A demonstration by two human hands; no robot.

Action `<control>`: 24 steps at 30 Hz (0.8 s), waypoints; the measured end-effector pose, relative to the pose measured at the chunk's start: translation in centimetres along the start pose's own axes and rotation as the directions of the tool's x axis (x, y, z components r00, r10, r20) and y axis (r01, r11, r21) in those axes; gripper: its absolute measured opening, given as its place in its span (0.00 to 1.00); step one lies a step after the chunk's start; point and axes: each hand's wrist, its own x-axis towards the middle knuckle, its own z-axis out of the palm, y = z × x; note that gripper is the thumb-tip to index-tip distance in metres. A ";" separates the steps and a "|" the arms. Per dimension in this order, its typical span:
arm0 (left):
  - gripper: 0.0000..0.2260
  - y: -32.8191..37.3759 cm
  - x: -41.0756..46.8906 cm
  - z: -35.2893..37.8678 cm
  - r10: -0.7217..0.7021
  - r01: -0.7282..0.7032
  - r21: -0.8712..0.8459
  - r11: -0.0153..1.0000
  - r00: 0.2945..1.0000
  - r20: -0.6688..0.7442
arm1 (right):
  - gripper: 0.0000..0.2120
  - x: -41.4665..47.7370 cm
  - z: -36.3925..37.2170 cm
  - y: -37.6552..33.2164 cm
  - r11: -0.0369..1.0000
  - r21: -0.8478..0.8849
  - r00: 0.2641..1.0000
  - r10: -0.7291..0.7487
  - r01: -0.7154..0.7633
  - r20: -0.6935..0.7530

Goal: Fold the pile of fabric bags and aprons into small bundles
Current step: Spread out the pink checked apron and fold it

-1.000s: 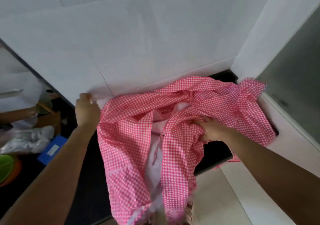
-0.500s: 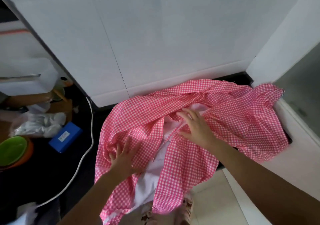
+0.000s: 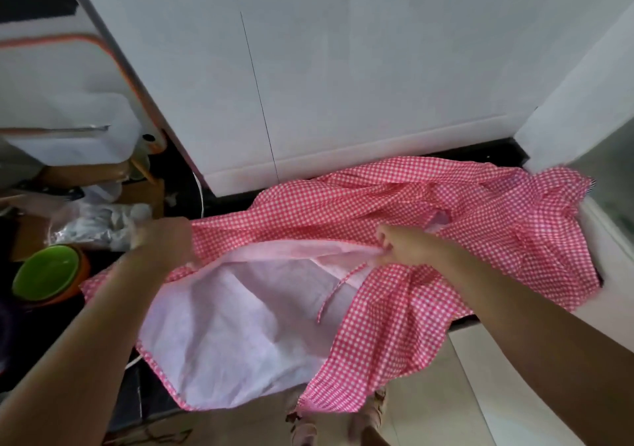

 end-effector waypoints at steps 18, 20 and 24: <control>0.29 12.7 -7.2 10.6 0.197 -0.162 -0.566 0.809 0.980 0.001 | 0.39 5.5 2.2 -1.3 0.981 0.017 0.961 0.194 -0.194 -0.199; 0.43 13.1 -8.7 11.2 0.105 -0.045 -0.383 0.923 0.985 0.138 | 0.40 5.7 2.6 0.4 0.978 0.011 0.968 0.210 -0.210 -0.136; 0.55 13.8 -9.4 12.5 0.057 0.040 -0.356 0.934 0.965 0.256 | 0.38 5.6 2.1 1.7 0.978 -0.024 0.977 0.204 -0.206 -0.068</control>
